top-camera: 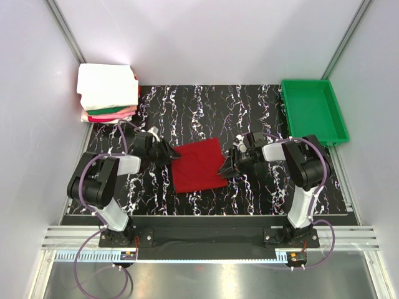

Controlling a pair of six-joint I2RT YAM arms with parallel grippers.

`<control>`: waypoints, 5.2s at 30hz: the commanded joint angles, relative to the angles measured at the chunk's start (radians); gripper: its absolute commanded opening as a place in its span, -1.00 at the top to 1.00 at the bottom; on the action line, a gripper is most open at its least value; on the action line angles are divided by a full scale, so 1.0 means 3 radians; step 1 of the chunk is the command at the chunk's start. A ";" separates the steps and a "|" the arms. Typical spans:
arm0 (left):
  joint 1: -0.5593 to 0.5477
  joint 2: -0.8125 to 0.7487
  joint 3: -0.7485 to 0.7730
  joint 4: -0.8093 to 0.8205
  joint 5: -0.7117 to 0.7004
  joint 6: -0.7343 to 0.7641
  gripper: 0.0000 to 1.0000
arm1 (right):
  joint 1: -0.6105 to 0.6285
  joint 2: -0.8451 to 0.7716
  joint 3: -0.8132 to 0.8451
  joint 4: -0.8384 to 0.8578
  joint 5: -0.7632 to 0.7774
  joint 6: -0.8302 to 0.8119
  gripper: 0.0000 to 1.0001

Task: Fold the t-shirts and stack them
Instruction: Neatly place the folded tshirt to the corner

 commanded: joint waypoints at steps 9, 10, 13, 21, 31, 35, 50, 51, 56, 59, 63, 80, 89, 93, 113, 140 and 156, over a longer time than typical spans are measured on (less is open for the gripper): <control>-0.0177 0.0043 0.0312 -0.0797 0.0150 0.0324 1.00 | 0.0009 0.0108 0.0035 -0.0003 0.0290 -0.0116 0.12; -0.0167 -0.0140 0.0415 -0.1009 0.0028 0.0401 1.00 | 0.0009 0.0082 0.0040 -0.0008 0.0290 -0.0106 0.12; -0.0055 -0.0391 0.0880 -0.1654 0.0037 0.0728 1.00 | 0.0009 -0.0087 0.0025 -0.0034 0.0300 -0.0081 0.12; 0.0226 -0.0173 0.1985 -0.2927 0.0012 0.1500 1.00 | 0.0009 -0.0771 -0.0041 -0.0345 0.0259 -0.0081 0.11; 0.0635 0.0093 0.2854 -0.3301 0.0236 0.1710 1.00 | 0.0009 -0.1815 -0.0328 -0.0851 0.0315 -0.0091 0.08; 0.0738 0.0339 0.3523 -0.3628 0.0395 0.1838 1.00 | 0.0009 -0.2101 -0.0440 -0.0985 0.0356 -0.0116 0.08; 0.1285 0.1270 0.5641 -0.3967 0.1111 0.1777 1.00 | 0.0009 -0.2184 -0.0415 -0.1297 0.0397 -0.0301 0.08; 0.1321 0.1275 0.5657 -0.3936 0.1177 0.1762 1.00 | 0.0009 -0.2163 -0.0415 -0.1297 0.0397 -0.0306 0.08; 0.1479 0.1377 0.5927 -0.3747 0.1290 0.1726 1.00 | 0.0009 -0.2061 -0.0384 -0.1312 0.0407 -0.0341 0.08; 0.1592 0.1342 0.5913 -0.3436 0.1392 0.1603 1.00 | 0.0014 -0.2020 -0.0343 -0.1399 0.0438 -0.0398 0.09; 0.1740 0.1341 0.5988 -0.3092 0.1576 0.1445 1.00 | 0.0009 -0.1949 -0.0313 -0.1450 0.0484 -0.0449 0.08; 0.2144 0.1888 0.6250 -0.2264 0.1980 0.0821 1.00 | 0.0009 -0.1422 -0.0175 -0.1297 0.0448 -0.0434 0.10; 0.2292 0.2154 0.6296 -0.1507 0.1914 0.0504 1.00 | 0.0009 -0.1192 -0.0133 -0.1226 0.0438 -0.0434 0.11; 0.2354 0.2272 0.6301 -0.1385 0.1705 0.0529 1.00 | 0.0009 -0.1079 -0.0159 -0.1057 0.0402 -0.0367 0.11; 0.2333 0.2809 0.6455 -0.1363 -0.0300 0.1189 -0.35 | 0.0014 -0.0287 0.0045 -0.0643 0.0239 -0.0280 0.14; 0.2574 0.0865 0.3688 -0.1619 0.0078 0.0560 -0.66 | 0.0050 -0.1140 -0.0466 -0.0351 0.0228 -0.0030 0.15; 0.2385 0.1300 0.3841 -0.1819 0.0119 0.0616 -0.45 | 0.0050 -0.1140 -0.0660 -0.0141 0.0213 0.0032 0.15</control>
